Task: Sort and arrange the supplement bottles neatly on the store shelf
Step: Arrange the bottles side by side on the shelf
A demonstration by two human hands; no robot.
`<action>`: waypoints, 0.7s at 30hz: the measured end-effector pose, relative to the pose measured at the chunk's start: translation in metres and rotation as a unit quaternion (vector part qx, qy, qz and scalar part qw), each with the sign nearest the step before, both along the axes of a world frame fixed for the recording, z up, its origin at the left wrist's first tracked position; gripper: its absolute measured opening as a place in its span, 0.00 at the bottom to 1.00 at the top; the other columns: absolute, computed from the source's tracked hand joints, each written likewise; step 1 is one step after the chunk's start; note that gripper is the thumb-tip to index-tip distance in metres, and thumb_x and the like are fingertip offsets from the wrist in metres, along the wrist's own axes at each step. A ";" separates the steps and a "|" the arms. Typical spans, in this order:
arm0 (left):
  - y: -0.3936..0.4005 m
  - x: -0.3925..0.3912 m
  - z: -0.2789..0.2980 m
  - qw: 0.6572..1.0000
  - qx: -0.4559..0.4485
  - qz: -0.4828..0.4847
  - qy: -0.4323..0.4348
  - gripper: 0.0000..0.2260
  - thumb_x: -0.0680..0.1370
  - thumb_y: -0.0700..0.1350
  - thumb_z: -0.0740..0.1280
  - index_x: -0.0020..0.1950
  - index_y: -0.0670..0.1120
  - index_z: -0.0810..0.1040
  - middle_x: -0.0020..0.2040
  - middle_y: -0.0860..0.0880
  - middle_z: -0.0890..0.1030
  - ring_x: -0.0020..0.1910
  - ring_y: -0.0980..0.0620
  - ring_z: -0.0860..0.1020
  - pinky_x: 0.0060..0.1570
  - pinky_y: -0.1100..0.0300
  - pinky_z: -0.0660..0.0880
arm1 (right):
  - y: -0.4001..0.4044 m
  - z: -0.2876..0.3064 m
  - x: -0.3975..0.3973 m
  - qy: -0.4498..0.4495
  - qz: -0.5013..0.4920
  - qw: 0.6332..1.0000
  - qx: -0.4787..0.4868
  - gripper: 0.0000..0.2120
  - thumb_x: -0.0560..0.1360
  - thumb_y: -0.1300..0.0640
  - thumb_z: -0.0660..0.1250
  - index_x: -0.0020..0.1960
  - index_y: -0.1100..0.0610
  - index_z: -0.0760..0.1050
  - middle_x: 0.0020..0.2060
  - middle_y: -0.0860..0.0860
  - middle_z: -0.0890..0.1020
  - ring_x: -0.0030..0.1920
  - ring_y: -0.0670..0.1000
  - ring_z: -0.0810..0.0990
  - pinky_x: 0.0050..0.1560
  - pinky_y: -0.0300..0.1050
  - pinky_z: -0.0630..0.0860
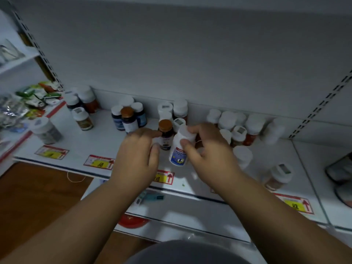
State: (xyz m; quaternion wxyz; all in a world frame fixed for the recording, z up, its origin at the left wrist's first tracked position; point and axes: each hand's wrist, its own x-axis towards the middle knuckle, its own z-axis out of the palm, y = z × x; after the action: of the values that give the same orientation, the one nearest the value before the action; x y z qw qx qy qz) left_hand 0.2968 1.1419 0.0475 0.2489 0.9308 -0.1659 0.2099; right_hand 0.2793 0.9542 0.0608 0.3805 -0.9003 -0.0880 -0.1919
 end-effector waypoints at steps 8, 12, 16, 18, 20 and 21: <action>0.047 0.034 -0.031 0.975 0.185 -0.115 0.038 0.22 0.69 0.43 0.72 0.62 0.46 0.76 0.62 0.45 0.77 0.50 0.41 0.79 0.49 0.50 0.78 | 0.042 -0.049 0.015 0.059 -0.066 0.990 -0.113 0.14 0.74 0.56 0.69 0.57 0.60 0.75 0.52 0.57 0.77 0.47 0.58 0.78 0.44 0.46 0.71; 0.052 0.044 -0.039 0.979 0.147 -0.134 0.039 0.21 0.68 0.41 0.74 0.60 0.45 0.78 0.61 0.44 0.77 0.48 0.40 0.80 0.46 0.50 0.79 | 0.055 -0.057 0.020 0.058 -0.071 0.990 -0.108 0.13 0.72 0.58 0.70 0.54 0.62 0.76 0.51 0.58 0.77 0.47 0.58 0.77 0.43 0.45 0.70; 0.062 0.048 -0.043 0.983 0.122 -0.132 0.026 0.20 0.67 0.41 0.76 0.58 0.44 0.80 0.58 0.44 0.78 0.47 0.39 0.79 0.45 0.51 0.78 | 0.068 -0.058 0.026 0.055 -0.066 0.990 -0.115 0.13 0.73 0.58 0.70 0.55 0.62 0.76 0.51 0.59 0.77 0.46 0.59 0.77 0.42 0.46 0.71; 0.067 0.050 -0.043 0.984 0.118 -0.130 0.023 0.20 0.67 0.41 0.76 0.58 0.43 0.80 0.57 0.44 0.79 0.47 0.39 0.79 0.45 0.52 0.78 | 0.073 -0.057 0.029 0.061 -0.066 0.989 -0.115 0.13 0.74 0.57 0.69 0.56 0.62 0.76 0.52 0.59 0.76 0.47 0.59 0.77 0.43 0.47 0.72; 0.070 0.052 -0.043 0.984 0.116 -0.131 0.023 0.20 0.66 0.40 0.77 0.57 0.43 0.80 0.57 0.44 0.79 0.47 0.39 0.79 0.45 0.52 0.78 | 0.075 -0.057 0.029 0.059 -0.066 0.989 -0.118 0.13 0.74 0.57 0.69 0.56 0.61 0.75 0.52 0.58 0.76 0.47 0.58 0.76 0.43 0.48 0.72; 0.070 0.052 -0.043 0.984 0.115 -0.132 0.024 0.20 0.66 0.40 0.77 0.57 0.43 0.81 0.57 0.44 0.79 0.46 0.39 0.79 0.45 0.52 0.78 | 0.076 -0.057 0.029 0.055 -0.067 0.989 -0.117 0.13 0.73 0.57 0.69 0.56 0.61 0.75 0.52 0.58 0.76 0.47 0.58 0.76 0.43 0.47 0.72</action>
State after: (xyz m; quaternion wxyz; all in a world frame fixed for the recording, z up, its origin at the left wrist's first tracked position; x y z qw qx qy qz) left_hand 0.3487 1.2122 0.0044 0.1692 0.9281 -0.3042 0.1322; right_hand 0.3080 1.0303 0.0039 0.2633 -0.9517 -0.0280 -0.1554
